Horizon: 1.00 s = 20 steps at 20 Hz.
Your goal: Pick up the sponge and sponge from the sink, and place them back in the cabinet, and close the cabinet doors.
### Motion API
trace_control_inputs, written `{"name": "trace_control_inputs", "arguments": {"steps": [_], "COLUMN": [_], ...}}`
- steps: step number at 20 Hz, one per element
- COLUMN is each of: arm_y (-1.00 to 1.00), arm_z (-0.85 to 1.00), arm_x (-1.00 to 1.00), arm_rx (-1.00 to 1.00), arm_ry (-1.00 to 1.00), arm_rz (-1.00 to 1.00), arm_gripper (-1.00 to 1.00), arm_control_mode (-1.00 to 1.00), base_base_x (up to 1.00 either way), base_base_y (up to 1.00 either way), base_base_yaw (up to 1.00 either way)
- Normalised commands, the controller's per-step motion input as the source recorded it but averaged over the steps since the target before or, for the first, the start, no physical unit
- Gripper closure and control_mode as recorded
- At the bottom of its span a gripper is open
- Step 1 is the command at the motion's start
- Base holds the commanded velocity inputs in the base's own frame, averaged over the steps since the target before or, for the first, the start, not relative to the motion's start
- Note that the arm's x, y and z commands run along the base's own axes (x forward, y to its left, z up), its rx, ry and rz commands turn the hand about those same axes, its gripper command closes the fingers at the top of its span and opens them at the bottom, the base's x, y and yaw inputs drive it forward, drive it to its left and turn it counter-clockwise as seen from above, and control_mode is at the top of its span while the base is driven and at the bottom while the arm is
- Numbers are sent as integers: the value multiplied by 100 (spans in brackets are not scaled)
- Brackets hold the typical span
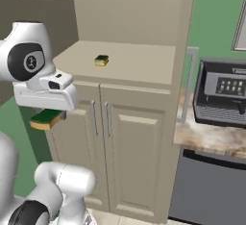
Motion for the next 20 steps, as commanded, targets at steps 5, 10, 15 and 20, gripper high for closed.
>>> {"name": "trace_control_inputs", "arguments": {"steps": [5,10,15,20], "arm_y": [0,0,0,0], "arm_z": [0,0,0,0], "arm_x": [0,0,0,0], "arm_rx": [0,0,0,0], "arm_ry": [0,0,0,0], "arm_rz": [0,0,0,0], "arm_gripper": [100,100,100,100], "arm_control_mode": [100,100,100,100], "base_base_x": [52,38,33,40], "base_base_y": [0,2,1,0], "base_base_yaw": [-21,-19,-14,-4]}}
